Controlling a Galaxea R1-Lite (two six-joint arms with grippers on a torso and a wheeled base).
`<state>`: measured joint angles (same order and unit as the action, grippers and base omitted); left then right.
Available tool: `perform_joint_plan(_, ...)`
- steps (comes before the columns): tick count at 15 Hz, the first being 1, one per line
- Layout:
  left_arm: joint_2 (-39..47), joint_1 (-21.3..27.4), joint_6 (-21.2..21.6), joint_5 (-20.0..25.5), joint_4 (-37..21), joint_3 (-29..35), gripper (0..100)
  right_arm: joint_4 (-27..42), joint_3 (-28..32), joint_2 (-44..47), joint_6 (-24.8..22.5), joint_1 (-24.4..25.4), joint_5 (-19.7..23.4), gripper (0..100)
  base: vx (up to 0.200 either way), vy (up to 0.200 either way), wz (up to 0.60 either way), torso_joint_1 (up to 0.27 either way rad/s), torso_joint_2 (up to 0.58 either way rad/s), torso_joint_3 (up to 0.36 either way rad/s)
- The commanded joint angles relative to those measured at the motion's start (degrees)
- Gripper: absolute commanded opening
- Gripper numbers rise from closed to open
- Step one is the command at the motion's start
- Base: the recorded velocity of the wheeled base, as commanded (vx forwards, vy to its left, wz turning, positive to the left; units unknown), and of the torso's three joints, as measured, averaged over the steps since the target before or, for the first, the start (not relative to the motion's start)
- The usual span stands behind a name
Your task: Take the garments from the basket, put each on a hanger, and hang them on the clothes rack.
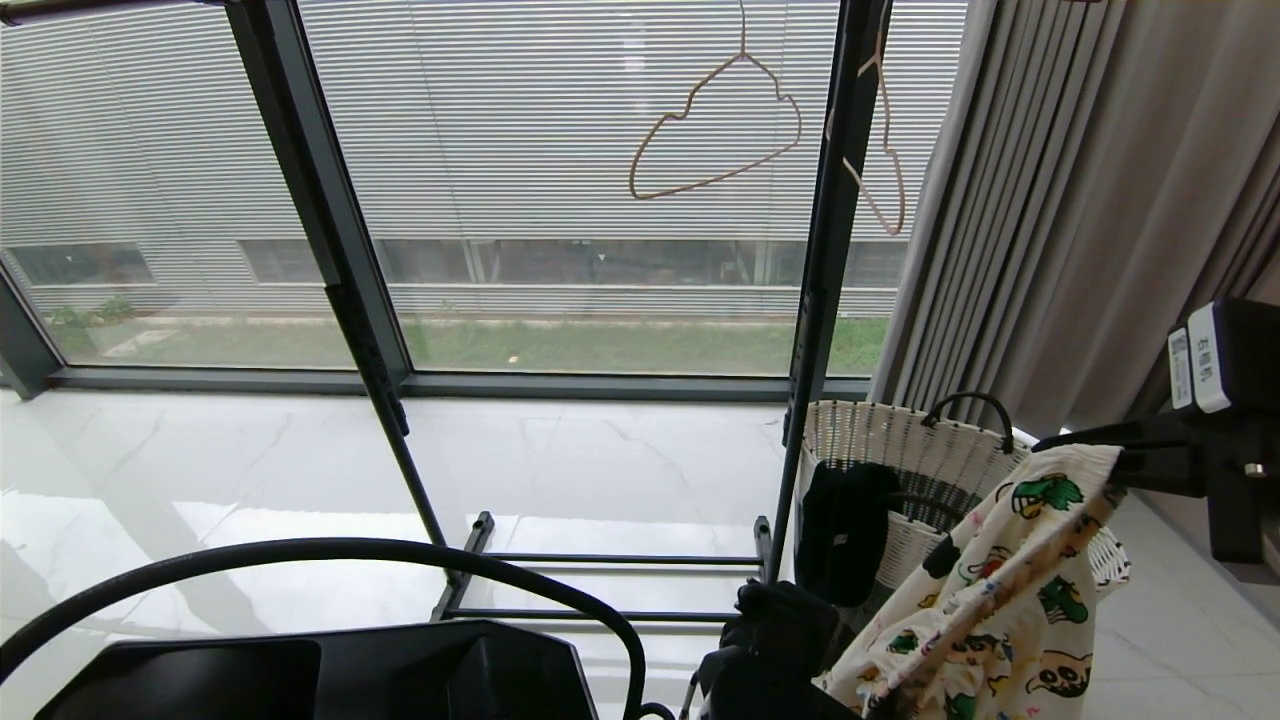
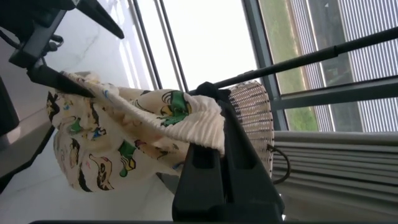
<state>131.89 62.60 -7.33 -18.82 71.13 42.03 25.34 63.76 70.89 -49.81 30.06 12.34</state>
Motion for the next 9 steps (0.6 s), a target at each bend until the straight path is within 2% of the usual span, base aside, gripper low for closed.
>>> perform_joint_plan(1,-0.23,-0.28,0.03,0.01,-0.03,-0.9,100,-0.03,-0.12,0.13,-0.02,0.61,-0.03,0,0.0,0.0,0.0,0.0,0.0,0.0)
perform_joint_plan(4,-0.85,-0.2,0.21,0.01,0.06,-3.8,100,-0.03,-0.3,0.13,-0.02,0.61,-0.03,0,0.0,0.0,0.0,0.0,0.0,0.0)
perform_joint_plan(5,-1.2,-0.2,0.12,0.1,0.15,-4.5,0,-0.03,-0.39,0.13,-0.02,0.61,-0.03,0,0.0,0.0,0.0,0.0,0.0,0.0)
perform_joint_plan(9,-2.69,-0.2,0.12,-0.16,0.15,-6.09,0,-0.12,-2.67,-0.14,0.06,0.26,-0.21,0,0.0,0.0,0.0,0.0,0.0,0.0)
